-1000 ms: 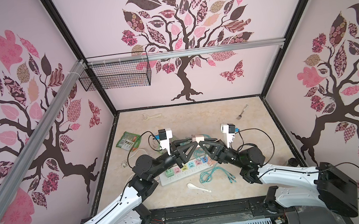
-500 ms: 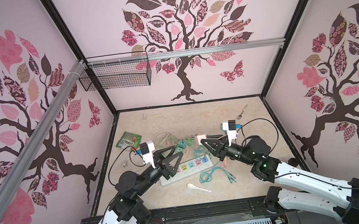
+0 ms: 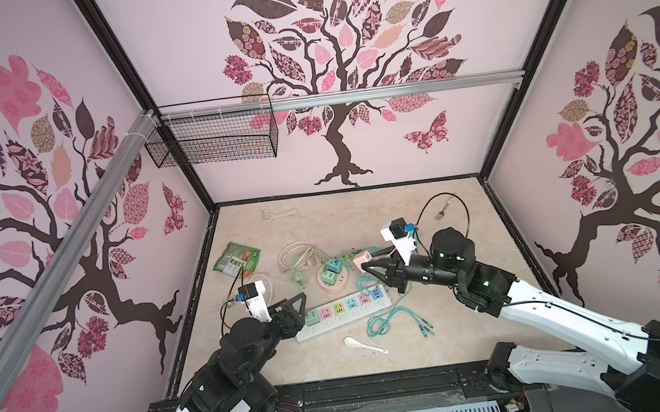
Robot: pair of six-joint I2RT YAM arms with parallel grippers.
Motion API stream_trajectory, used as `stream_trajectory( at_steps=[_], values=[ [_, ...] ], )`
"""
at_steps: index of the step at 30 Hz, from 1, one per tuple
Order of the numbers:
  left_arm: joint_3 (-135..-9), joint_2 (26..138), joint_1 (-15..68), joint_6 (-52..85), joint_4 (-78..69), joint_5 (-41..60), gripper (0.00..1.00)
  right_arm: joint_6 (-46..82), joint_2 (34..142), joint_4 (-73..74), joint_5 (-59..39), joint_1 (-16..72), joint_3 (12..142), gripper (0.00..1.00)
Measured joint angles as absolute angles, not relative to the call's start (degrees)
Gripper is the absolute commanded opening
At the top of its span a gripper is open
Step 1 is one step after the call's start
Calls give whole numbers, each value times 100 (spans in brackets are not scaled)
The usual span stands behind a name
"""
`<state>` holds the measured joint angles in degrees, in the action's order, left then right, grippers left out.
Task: Insert the plug
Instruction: 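Carry the pink charger over the white power strip with the right gripper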
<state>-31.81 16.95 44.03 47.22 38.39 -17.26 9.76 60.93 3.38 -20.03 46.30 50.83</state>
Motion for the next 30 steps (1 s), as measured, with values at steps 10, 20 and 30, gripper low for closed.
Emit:
stream_trajectory(
  at_steps=[10, 20, 30],
  values=[
    [-3183, 1772, 4403, 5389, 4934, -2189, 68, 528, 6851, -64, -2237, 4416, 5894, 22],
    [-3183, 1361, 4403, 5592, 5389, -2399, 68, 307, 7918, -5, -2773, 3721, 6810, 21],
    [-3183, 1343, 4403, 5592, 5583, -2408, 68, -32, 9424, -47, -3190, 3385, 8444, 20]
  ],
)
